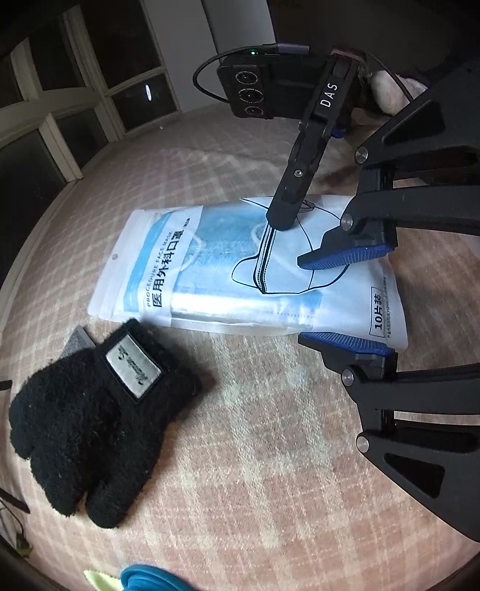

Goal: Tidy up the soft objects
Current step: 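Close the left gripper on the mask bag while the right gripper grips it too, then lift the mask bag with both grippers and carry it over the box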

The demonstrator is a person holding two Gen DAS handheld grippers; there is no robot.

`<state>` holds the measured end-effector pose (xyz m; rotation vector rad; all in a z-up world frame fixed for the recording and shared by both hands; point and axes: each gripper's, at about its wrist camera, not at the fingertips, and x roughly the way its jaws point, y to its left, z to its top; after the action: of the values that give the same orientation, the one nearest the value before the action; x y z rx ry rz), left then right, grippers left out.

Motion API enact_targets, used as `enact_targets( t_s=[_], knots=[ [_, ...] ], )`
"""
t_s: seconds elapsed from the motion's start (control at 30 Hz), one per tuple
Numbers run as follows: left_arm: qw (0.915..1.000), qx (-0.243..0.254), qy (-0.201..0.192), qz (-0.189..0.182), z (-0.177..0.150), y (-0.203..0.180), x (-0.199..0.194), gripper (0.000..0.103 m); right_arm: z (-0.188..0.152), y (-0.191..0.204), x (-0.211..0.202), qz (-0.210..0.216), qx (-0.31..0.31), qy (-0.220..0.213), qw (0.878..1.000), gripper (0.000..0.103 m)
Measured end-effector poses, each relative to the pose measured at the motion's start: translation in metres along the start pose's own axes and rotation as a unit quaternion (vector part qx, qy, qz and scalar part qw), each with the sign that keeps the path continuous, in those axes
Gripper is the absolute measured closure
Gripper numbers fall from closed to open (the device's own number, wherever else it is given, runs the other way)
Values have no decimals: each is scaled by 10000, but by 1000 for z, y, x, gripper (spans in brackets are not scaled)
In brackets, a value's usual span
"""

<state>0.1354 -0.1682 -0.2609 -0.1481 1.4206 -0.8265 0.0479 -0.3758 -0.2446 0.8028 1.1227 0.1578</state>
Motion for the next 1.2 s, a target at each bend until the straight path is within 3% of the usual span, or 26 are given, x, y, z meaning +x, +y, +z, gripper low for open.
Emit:
enact_targets(
  t_s=[0.5, 0.53, 0.57, 0.6, 0.7, 0.93, 1.2],
  knots=[
    [9989, 51, -309, -340, -1, -7, -29, 71, 0, 20, -41, 334, -193, -379, 9985, 83],
    [9986, 82, -341, -406, -1, -8, -32, 76, 1, 23, -43, 353, -224, -395, 9983, 86],
    [9980, 84, -306, -544, -1, -9, -33, 93, 1, 28, -43, 416, -272, -374, 9981, 87],
    [9976, 86, -297, -627, -2, -10, -36, 93, 1, 33, -42, 455, -321, -341, 9979, 89],
    [9981, 393, -417, -235, -3, -20, -35, 93, -2, 50, -37, 295, -563, -406, 9972, 90],
    [9990, 195, -294, -277, -8, -4, -28, 93, -2, 52, -31, 168, -612, -326, 9975, 91],
    [9981, 242, -411, -386, -15, -12, -36, 96, -5, 63, -40, 220, -716, -380, 9965, 91]
  ],
)
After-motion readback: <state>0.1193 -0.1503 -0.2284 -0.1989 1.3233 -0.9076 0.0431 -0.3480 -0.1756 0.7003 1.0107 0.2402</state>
